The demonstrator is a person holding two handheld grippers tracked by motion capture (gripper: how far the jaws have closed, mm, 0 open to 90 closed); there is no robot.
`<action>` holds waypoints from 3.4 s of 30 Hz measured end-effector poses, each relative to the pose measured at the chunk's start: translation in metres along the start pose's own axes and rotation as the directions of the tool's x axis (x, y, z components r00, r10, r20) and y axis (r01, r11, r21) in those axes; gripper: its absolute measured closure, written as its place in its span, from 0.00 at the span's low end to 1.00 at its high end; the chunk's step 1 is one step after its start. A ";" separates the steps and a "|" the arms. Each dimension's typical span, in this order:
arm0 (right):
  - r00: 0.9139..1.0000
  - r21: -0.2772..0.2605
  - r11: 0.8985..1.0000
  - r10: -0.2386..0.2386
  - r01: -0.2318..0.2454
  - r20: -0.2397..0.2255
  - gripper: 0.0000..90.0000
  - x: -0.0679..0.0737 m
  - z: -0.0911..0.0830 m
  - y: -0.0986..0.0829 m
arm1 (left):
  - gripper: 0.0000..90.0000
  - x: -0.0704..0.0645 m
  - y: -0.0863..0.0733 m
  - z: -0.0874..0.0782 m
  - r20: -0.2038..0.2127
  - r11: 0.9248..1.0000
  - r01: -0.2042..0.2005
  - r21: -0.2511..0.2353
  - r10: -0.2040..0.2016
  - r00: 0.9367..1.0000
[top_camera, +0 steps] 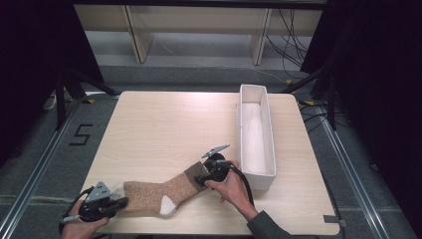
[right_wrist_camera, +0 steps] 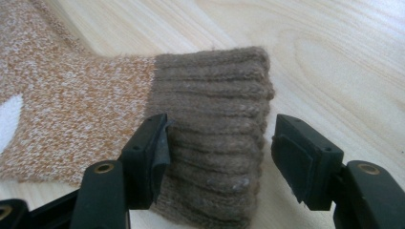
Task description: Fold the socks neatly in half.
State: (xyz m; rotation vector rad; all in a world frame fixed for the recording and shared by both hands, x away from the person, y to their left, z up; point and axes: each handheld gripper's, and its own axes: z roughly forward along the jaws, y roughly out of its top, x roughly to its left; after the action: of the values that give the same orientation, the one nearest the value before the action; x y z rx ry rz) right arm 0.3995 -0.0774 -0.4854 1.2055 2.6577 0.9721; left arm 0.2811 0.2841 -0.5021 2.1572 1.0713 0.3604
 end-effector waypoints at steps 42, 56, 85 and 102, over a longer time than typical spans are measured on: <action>0.993 -0.052 0.993 -0.112 0.110 -0.030 0.79 0.008 -0.027 0.022 | 0.99 -0.007 0.015 -0.008 0.037 0.998 -0.028 -0.058 0.030 0.999; 0.991 -0.041 0.992 -0.124 0.122 -0.042 0.80 -0.007 -0.081 0.064 | 0.99 -0.040 0.053 0.047 0.127 0.993 -0.113 0.021 0.109 0.986; 0.950 0.041 0.950 -0.310 0.309 0.026 0.78 0.047 -0.063 0.095 | 0.99 -0.041 0.060 0.058 0.152 0.998 -0.041 -0.057 0.050 0.987; 0.960 0.045 0.961 -0.270 0.274 -0.068 0.74 0.071 -0.019 0.086 | 0.97 -0.031 0.036 0.017 0.148 0.993 0.010 -0.119 0.008 0.989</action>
State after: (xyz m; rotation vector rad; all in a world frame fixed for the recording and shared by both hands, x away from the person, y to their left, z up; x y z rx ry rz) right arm 0.4013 0.0047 -0.4070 0.7977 2.8140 0.9103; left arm 0.2920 0.2373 -0.4877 2.0426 0.9438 0.2531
